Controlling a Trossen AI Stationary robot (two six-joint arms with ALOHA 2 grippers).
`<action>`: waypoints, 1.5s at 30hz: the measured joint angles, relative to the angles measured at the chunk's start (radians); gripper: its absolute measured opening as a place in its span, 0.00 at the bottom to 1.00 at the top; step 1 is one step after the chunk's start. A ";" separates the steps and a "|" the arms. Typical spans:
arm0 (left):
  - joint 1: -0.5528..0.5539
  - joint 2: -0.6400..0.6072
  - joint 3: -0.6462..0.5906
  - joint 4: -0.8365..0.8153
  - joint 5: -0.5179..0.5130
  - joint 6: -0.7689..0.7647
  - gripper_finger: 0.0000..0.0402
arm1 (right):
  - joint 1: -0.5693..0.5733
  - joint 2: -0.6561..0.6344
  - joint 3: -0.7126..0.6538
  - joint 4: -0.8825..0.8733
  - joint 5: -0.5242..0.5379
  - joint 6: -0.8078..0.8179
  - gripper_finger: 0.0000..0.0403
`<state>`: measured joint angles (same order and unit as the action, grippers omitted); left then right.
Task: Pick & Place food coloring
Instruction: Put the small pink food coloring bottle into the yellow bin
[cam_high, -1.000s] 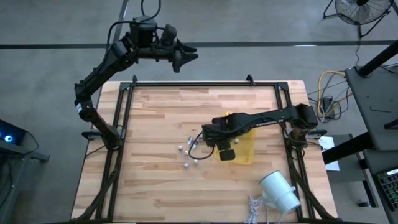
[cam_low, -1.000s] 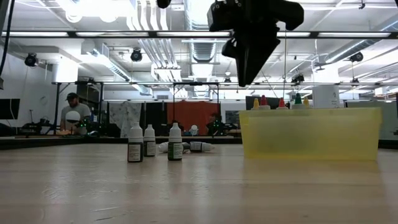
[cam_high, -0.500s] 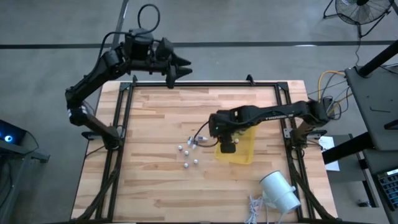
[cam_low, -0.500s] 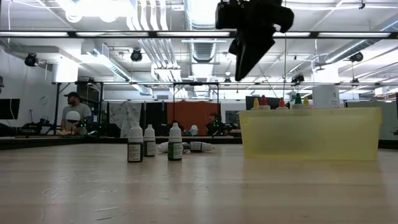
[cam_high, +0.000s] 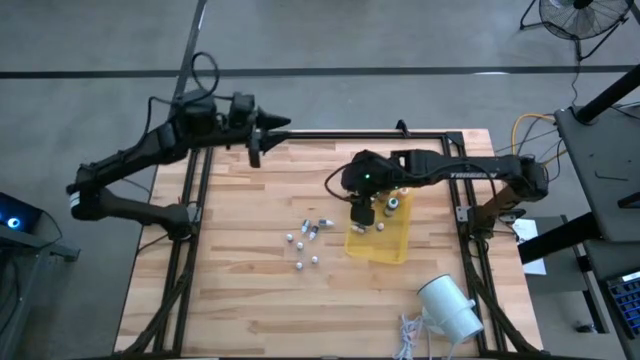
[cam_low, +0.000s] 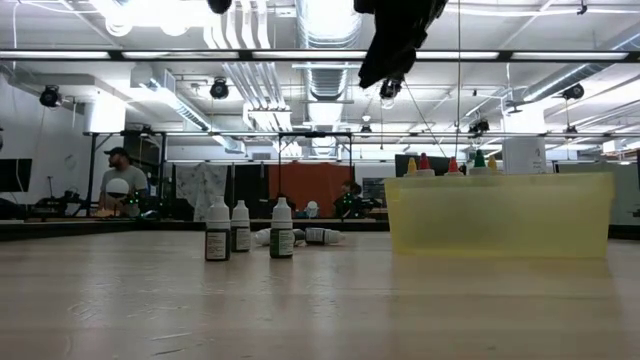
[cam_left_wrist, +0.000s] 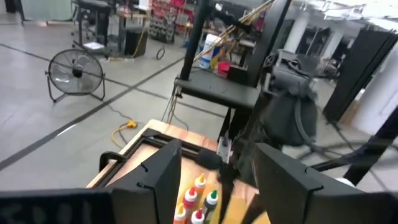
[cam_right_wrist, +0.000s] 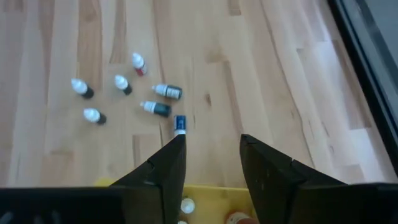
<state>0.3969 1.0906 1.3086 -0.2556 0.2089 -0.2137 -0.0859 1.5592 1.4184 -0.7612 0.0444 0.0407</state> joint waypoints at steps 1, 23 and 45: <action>-0.001 -0.029 -0.038 0.021 0.000 -0.005 0.42 | -0.003 -0.007 0.000 0.007 0.000 0.009 0.36; -0.001 -0.239 -0.392 0.082 -0.001 -0.128 0.42 | -0.006 -0.054 -0.092 0.310 -0.027 0.126 0.50; -0.061 -0.204 -0.387 0.048 0.228 -0.143 0.42 | 0.033 -0.081 -0.092 0.286 -0.091 0.170 0.50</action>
<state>0.3357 0.8871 0.9215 -0.2077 0.4368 -0.3567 -0.0531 1.4783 1.3262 -0.4755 -0.0464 0.2108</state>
